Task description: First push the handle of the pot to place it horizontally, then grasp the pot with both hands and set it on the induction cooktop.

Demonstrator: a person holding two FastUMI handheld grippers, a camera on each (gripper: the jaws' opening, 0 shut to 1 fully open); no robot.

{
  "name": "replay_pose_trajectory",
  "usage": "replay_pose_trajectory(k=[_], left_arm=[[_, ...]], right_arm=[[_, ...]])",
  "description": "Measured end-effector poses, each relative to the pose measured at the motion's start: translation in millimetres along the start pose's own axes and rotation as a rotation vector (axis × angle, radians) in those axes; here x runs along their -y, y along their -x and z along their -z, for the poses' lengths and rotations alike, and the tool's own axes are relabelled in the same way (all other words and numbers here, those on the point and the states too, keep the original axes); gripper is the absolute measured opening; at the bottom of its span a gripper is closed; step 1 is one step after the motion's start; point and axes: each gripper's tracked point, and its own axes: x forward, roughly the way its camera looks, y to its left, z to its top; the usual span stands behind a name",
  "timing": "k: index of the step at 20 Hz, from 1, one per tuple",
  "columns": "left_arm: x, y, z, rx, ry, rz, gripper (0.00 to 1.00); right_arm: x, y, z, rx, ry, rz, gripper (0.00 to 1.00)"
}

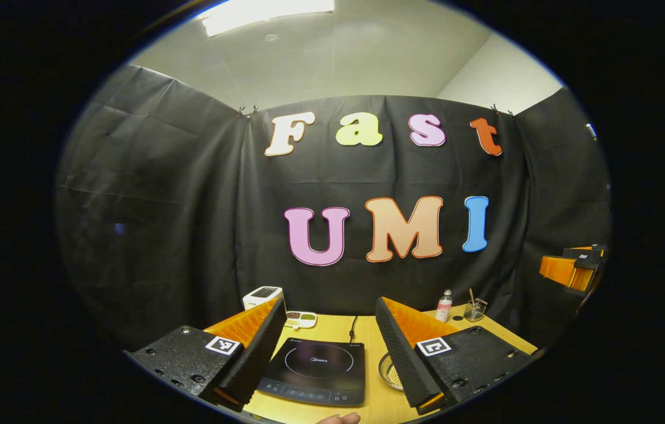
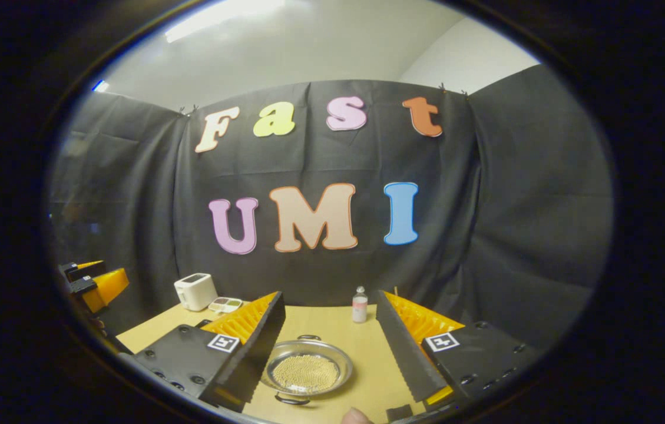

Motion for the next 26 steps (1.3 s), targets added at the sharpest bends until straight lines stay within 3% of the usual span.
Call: replay_pose_trajectory(k=[2, 3, 4, 5, 6, 7, 8, 9, 10, 11, 12, 13, 15, 18, 21, 22, 26], left_arm=[[-8, 0, 6, -0.01, 0.007, -0.001, 0.93], [-12, -1, 9, -0.015, 0.014, -0.001, 0.93], [-17, -1, 12, -0.02, 0.018, 0.0, 0.93], [-20, -1, 13, -0.021, 0.023, 0.003, 0.89], [-24, -1, 15, -0.024, 0.024, 0.007, 0.94], [-27, -3, 18, -0.025, 0.027, 0.013, 0.94], [-28, -4, 21, -0.032, 0.031, 0.021, 0.89], [-30, -4, 25, -0.041, 0.035, 0.03, 0.99], [-31, -4, 28, -0.049, 0.04, 0.038, 0.89], [-32, -5, 32, -0.056, 0.045, 0.044, 0.94], [-33, -5, 33, -0.06, 0.049, 0.047, 0.89], [-34, -7, 34, -0.061, 0.048, 0.045, 0.94], [-37, -10, 33, -0.059, 0.045, 0.026, 0.93], [-37, -18, 39, -0.083, 0.051, -0.017, 0.94], [-28, -25, 40, -0.097, 0.034, -0.047, 0.94], [-26, -28, 39, -0.103, 0.016, -0.064, 0.89], [-21, -34, 41, -0.128, 0.006, -0.142, 0.93]], right_arm=[[-9, -3, 7, -0.026, 0.004, 0.0, 0.94], [-13, -4, 11, -0.037, 0.003, -0.001, 0.85], [-18, -5, 14, -0.049, 0.002, 0.0, 0.91], [-21, -12, 19, -0.067, 0.004, 0.005, 0.91], [-25, -11, 25, -0.092, 0.003, 0.008, 0.79], [-30, -10, 33, -0.117, -0.002, 0.005, 0.72], [-37, -12, 39, -0.143, -0.016, -0.006, 0.67], [-41, -18, 50, -0.179, -0.025, -0.006, 0.67], [-45, -15, 59, -0.216, -0.032, -0.004, 0.53], [-47, -6, 67, -0.252, -0.04, -0.006, 0.43], [-53, -12, 77, -0.286, -0.042, -0.01, 0.37], [-52, -15, 86, -0.308, -0.033, 0.002, 0.25], [-63, -21, 100, -0.357, -0.062, -0.039, 0.02], [-71, -41, 141, -0.487, -0.105, -0.088, 0.05], [-86, -45, 181, -0.63, -0.173, -0.202, 0.03], [-92, -45, 194, -0.678, -0.184, -0.246, 0.0], [-114, -46, 237, -0.79, -0.19, -0.41, 0.0]])
